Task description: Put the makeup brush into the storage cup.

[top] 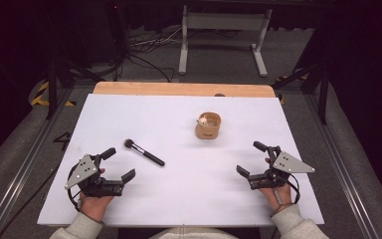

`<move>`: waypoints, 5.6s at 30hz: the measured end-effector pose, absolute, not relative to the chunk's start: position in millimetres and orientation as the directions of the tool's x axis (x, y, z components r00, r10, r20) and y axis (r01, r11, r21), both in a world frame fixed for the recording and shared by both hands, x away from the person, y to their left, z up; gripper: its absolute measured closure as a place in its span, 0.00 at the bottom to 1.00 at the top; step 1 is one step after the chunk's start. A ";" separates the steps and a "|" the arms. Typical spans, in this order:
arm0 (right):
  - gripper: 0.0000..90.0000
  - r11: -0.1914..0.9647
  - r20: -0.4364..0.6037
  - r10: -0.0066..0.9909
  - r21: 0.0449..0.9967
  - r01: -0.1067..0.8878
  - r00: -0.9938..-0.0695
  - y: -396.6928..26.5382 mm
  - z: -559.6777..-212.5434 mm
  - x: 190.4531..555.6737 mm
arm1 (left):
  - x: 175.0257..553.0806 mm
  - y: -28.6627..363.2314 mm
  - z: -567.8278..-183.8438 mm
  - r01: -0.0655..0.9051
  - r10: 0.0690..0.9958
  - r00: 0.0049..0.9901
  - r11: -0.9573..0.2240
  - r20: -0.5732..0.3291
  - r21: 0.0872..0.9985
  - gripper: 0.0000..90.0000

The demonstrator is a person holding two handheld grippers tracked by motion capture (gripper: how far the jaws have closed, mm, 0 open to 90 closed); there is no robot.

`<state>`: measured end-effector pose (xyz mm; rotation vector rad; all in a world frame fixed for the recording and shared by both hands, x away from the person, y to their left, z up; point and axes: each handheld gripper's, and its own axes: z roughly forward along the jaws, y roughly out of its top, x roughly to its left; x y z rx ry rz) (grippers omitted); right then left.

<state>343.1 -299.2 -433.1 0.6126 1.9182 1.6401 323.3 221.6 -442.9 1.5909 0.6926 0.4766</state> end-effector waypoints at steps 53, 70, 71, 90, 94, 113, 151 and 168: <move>0.00 0.126 -0.100 0.657 0.992 -0.022 -0.748 -303.9 -430.3 339.5 | 385.2 198.2 -400.7 0.371 0.742 0.638 -0.060 -0.207 0.927 0.00; 0.00 0.125 -0.093 0.646 0.992 -0.016 -0.758 -304.3 -430.6 340.1 | 405.5 194.1 -391.4 0.426 0.727 0.673 -0.230 -0.137 0.875 0.00; 0.00 0.124 -0.092 0.645 0.992 -0.016 -0.759 -304.2 -430.7 340.2 | 406.3 194.2 -390.9 0.425 0.725 0.676 -0.236 -0.133 0.874 0.00; 0.00 0.112 -0.071 0.645 0.994 0.003 -0.761 -306.1 -430.5 341.2 | 421.4 197.5 -378.3 0.387 0.622 0.780 -0.394 -0.068 0.834 0.00; 0.00 0.111 -0.067 0.647 0.994 0.007 -0.759 -307.8 -429.9 340.7 | 427.1 197.0 -375.4 0.372 0.598 0.800 -0.444 -0.039 0.815 0.00; 0.00 0.091 -0.030 0.644 0.995 0.037 -0.764 -311.6 -430.2 341.4 | 451.5 182.3 -370.2 0.350 0.473 0.881 -0.660 0.007 0.665 0.03; 0.00 0.091 -0.020 0.641 0.995 0.050 -0.767 -313.1 -430.0 339.1 | 486.7 166.0 -391.7 0.338 0.367 0.930 -0.859 0.003 0.386 0.02; 0.00 0.087 -0.015 0.641 0.995 0.053 -0.767 -313.9 -430.0 339.0 | 488.5 160.3 -401.8 0.316 0.328 0.944 -0.886 -0.022 0.339 0.03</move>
